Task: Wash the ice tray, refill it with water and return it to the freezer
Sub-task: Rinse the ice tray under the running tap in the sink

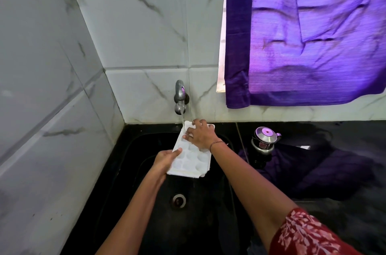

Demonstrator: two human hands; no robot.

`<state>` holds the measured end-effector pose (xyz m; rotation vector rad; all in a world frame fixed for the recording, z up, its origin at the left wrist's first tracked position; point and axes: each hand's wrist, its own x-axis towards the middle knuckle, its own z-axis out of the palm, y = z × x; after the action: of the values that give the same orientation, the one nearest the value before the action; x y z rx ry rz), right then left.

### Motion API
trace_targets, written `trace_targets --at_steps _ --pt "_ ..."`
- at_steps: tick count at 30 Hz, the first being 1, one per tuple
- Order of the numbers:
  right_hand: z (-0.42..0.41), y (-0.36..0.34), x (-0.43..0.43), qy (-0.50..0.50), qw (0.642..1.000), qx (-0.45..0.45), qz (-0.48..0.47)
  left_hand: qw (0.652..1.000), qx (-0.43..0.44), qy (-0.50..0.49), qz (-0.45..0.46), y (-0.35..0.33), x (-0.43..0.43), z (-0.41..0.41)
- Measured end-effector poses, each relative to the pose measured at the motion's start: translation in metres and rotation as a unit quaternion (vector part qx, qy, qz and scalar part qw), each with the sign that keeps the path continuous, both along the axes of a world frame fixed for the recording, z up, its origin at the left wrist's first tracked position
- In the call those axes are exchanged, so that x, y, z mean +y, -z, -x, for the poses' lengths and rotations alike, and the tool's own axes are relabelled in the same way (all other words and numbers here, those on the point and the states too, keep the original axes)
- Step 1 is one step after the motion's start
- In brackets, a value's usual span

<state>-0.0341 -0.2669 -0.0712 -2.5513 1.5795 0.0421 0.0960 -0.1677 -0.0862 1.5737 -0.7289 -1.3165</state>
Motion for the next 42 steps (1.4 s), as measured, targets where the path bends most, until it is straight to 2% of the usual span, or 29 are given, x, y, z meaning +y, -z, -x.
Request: trace_targets --at_steps 16,26,32,35,40,42 --pt "-0.029 0.041 -0.010 0.028 0.999 -0.025 0.015 1.000 -0.003 0.022 -0.004 0.043 -0.021 -0.034" --pt "-0.038 0.051 0.009 0.034 0.998 -0.056 -0.023 1.000 -0.016 0.027 -0.003 0.056 -0.003 -0.043" --pt "-0.034 0.056 0.016 0.030 0.984 -0.169 -0.051 1.000 -0.014 0.019 0.002 0.063 0.009 -0.045" --pt "-0.031 0.064 0.021 0.034 0.982 -0.182 -0.034 1.000 -0.015 0.013 0.009 0.065 0.013 -0.046" --pt "-0.030 0.077 0.022 0.126 0.977 -0.166 0.047 1.000 -0.019 -0.016 0.008 0.073 0.022 -0.049" --pt "-0.028 0.081 0.021 0.164 0.975 -0.142 0.040 0.999 -0.021 -0.029 0.007 0.077 0.026 -0.051"
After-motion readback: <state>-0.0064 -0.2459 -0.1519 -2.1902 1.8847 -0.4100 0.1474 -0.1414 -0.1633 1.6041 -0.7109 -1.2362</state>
